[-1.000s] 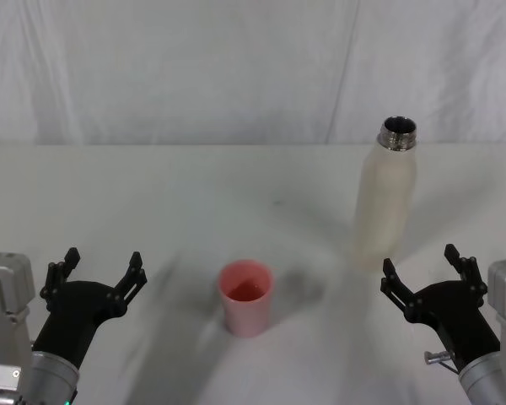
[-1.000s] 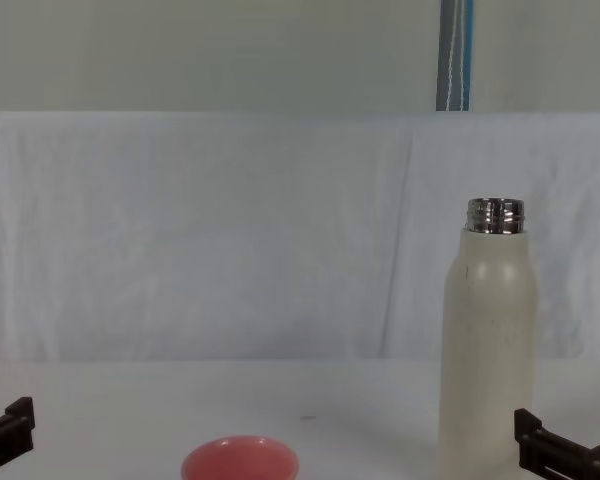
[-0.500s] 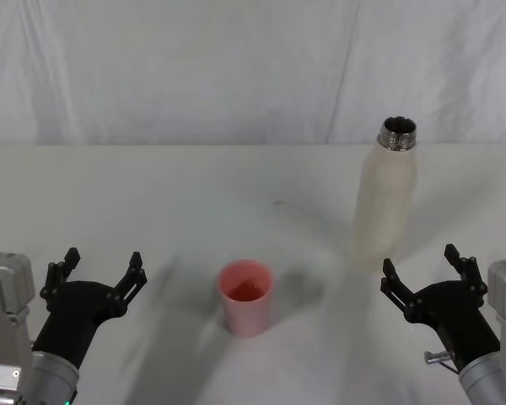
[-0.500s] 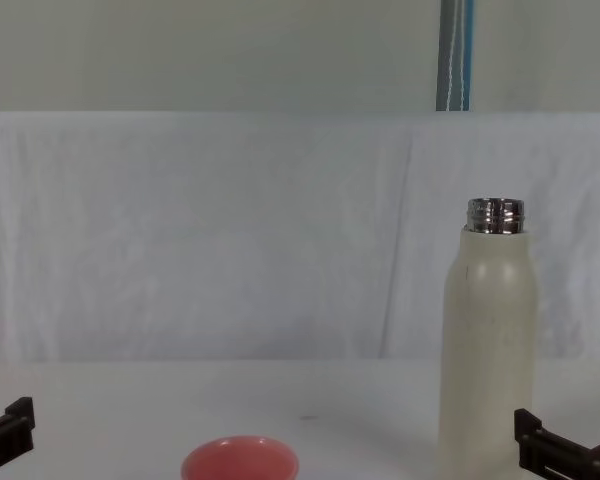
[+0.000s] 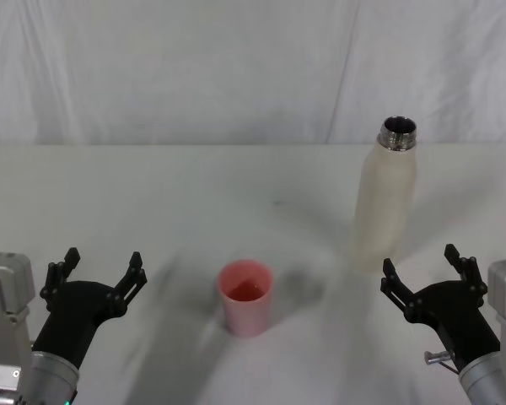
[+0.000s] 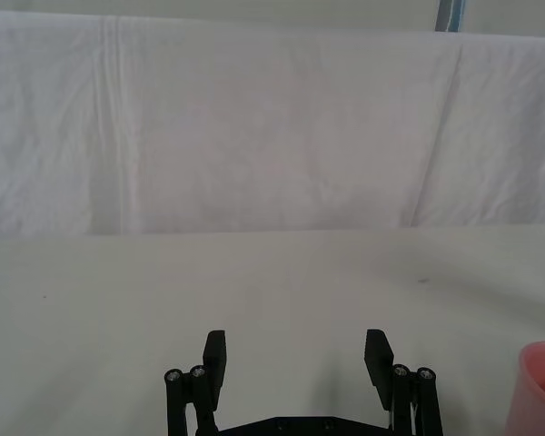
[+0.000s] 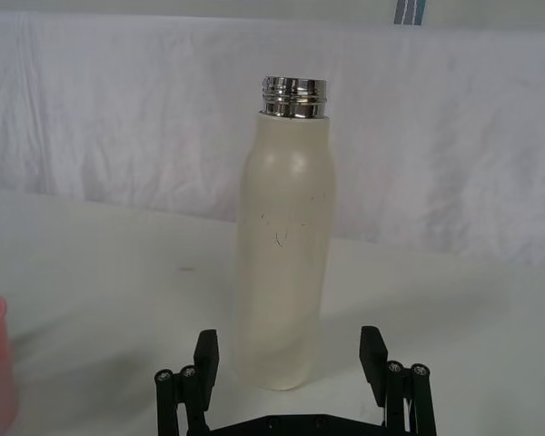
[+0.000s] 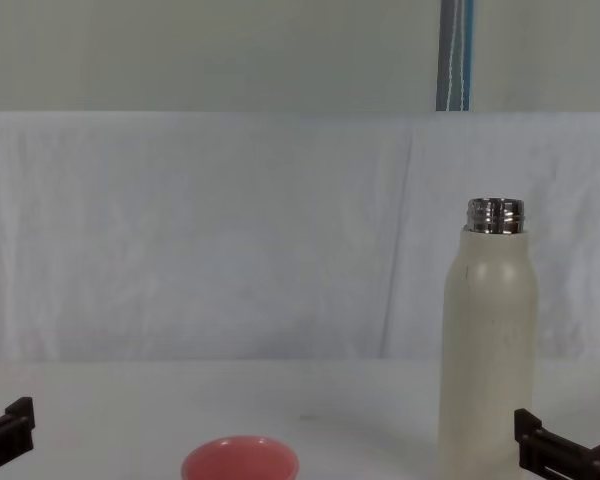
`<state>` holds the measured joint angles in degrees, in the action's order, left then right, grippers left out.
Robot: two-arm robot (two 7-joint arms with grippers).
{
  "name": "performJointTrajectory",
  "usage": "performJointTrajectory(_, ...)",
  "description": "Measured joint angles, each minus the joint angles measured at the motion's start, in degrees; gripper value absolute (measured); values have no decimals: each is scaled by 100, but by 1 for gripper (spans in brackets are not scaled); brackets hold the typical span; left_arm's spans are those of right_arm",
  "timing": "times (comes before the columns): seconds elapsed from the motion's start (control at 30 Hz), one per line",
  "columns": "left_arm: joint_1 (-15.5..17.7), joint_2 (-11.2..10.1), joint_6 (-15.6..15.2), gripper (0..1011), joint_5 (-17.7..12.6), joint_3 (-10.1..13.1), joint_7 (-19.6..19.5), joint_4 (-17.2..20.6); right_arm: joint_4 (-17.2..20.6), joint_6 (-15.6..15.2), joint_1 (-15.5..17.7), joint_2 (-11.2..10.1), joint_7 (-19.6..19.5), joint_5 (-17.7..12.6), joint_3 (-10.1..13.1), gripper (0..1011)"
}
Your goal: Grasp the thermos with one hand and pour water into the cup lid.
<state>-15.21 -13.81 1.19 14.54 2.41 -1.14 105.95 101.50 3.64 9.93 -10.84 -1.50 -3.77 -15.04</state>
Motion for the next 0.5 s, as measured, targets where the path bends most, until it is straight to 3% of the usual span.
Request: performJointTrajectory(0.5,0,0,0,1001,0,0,0,0,0,0,0,0,0,0,0,1002)
